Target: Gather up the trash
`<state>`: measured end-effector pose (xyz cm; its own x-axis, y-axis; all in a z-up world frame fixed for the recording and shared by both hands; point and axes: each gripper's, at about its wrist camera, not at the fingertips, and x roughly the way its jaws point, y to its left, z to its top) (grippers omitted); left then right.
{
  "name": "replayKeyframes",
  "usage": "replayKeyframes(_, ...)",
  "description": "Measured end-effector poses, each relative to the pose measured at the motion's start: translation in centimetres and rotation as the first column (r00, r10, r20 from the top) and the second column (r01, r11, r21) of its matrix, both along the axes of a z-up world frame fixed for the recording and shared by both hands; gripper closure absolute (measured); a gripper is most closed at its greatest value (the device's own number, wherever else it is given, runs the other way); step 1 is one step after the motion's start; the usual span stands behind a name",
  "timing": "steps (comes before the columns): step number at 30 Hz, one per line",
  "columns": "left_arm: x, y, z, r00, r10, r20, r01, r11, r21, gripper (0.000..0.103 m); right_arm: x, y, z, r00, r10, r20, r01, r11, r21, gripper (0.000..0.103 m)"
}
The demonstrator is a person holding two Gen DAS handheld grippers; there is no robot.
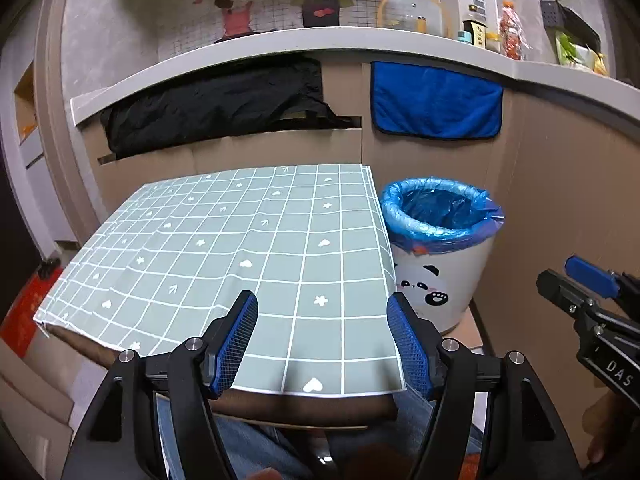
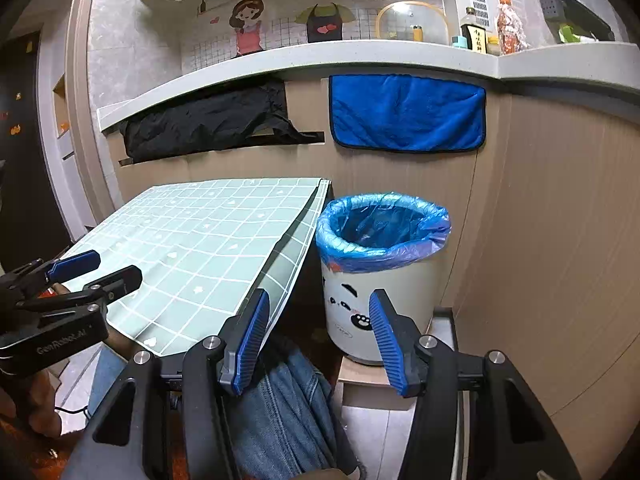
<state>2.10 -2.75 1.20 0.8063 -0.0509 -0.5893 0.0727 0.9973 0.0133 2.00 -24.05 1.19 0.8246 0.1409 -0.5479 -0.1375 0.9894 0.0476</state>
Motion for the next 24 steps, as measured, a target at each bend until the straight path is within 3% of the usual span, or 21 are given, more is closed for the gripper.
replayKeyframes(7,-1.3,0.2,0.8,0.998,0.002,0.067,-0.001,1.0,-0.008,0.035,-0.6,0.2,-0.3,1.0,0.003,0.007,-0.003,1.0,-0.02,0.054)
replayKeyframes(24,-1.7,0.2,0.9,0.998,0.003,0.059,-0.002,1.0,-0.02,0.035,-0.9,0.2,0.0,1.0,0.007,0.028,-0.006,1.0,-0.018,0.054)
